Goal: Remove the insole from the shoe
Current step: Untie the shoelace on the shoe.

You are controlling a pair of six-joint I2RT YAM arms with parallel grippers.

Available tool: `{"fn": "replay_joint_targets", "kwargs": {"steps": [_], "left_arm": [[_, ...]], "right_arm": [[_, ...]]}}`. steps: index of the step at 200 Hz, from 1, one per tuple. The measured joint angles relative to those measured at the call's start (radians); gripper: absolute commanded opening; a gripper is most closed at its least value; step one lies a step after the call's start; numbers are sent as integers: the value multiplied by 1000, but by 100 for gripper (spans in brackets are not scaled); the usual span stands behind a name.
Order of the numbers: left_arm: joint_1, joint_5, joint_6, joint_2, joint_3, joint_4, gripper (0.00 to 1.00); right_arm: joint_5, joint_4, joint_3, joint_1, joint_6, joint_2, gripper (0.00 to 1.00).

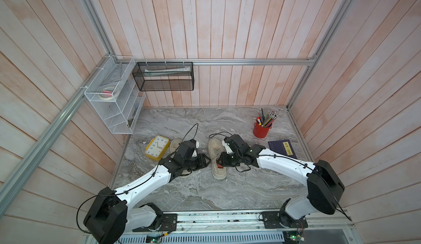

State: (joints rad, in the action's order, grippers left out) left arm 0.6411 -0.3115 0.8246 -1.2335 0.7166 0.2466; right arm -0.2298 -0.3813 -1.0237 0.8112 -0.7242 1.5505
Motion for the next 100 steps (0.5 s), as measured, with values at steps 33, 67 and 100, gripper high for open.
{"fn": "replay_joint_targets", "kwargs": {"steps": [33,67,100], "left_arm": [[45,-10,0,-37,0,0,48],[78,-24,3,-89,0,-1,48],[80,-29,12,-117,0,-11,49]], "right_arm": [[3,6,-14,0,14,26,22],[9,15,-43,0,23,51,9],[31,5,-73,0,37,52,0]]}}
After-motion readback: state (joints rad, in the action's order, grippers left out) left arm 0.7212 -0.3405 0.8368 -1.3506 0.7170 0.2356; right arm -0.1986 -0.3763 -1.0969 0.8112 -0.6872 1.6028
